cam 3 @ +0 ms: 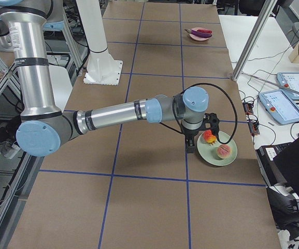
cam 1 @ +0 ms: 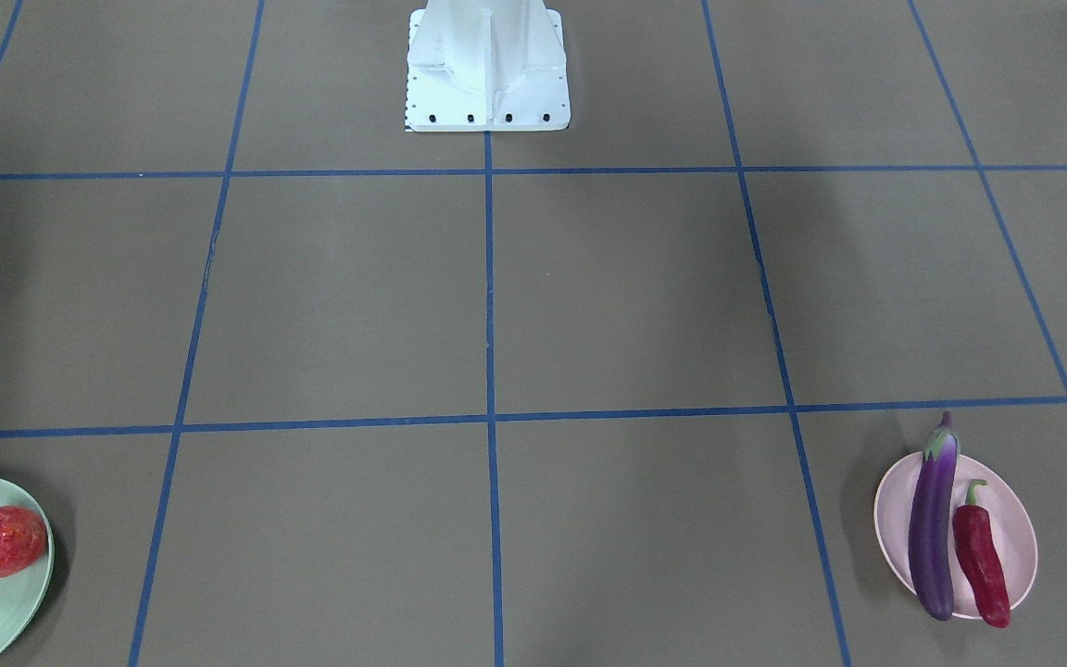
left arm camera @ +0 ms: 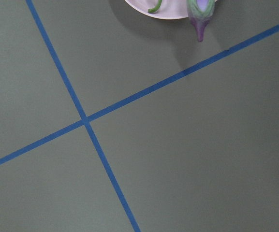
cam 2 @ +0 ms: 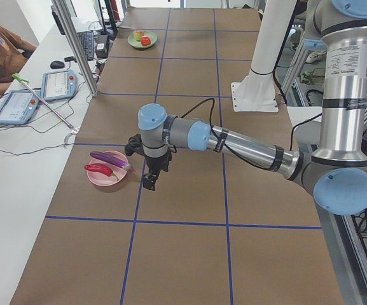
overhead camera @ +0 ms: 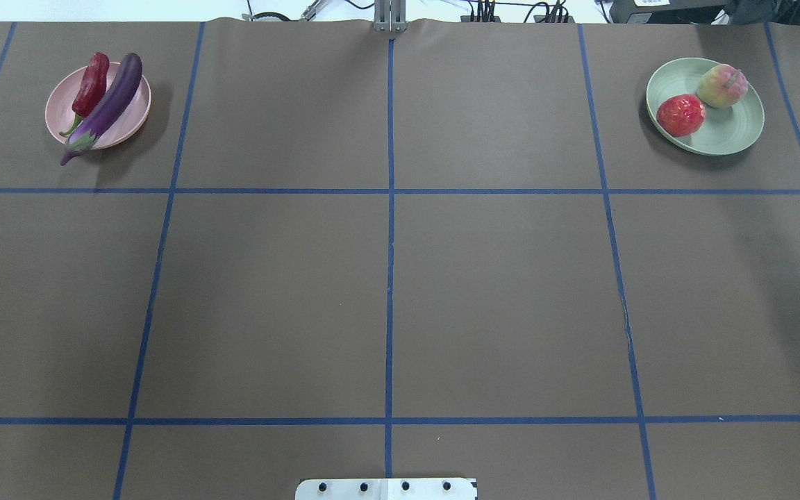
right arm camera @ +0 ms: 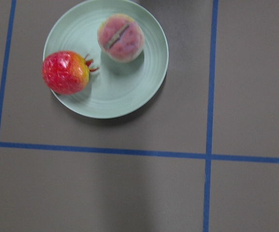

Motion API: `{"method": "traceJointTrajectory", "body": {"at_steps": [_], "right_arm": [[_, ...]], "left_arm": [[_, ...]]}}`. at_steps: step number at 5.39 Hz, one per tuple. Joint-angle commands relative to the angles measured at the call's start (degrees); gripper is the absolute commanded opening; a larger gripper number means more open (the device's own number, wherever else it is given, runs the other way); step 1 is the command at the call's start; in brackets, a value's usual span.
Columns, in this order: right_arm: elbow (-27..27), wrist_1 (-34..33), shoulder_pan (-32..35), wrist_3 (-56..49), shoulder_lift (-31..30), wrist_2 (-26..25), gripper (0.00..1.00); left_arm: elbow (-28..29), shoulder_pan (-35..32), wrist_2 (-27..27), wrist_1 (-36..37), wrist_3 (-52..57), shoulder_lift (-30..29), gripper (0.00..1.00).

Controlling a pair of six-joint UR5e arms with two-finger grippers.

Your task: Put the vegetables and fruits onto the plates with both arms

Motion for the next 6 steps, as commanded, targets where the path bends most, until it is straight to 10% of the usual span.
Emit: {"method": "traceJointTrajectory", "body": {"at_steps": [1,6], "right_arm": [[1.00,5.37,3.02,-0.58,-8.45,3.25,1.00],[0.38,6.39,2.15,-2.95,-8.67,-6.77,1.00]], "left_arm": [[6.72,-3.95,-3.27,-0.77,7.81,0.14,1.00],[8.16,-4.49,-2.84,-0.78,5.64,1.20,1.00]]}}
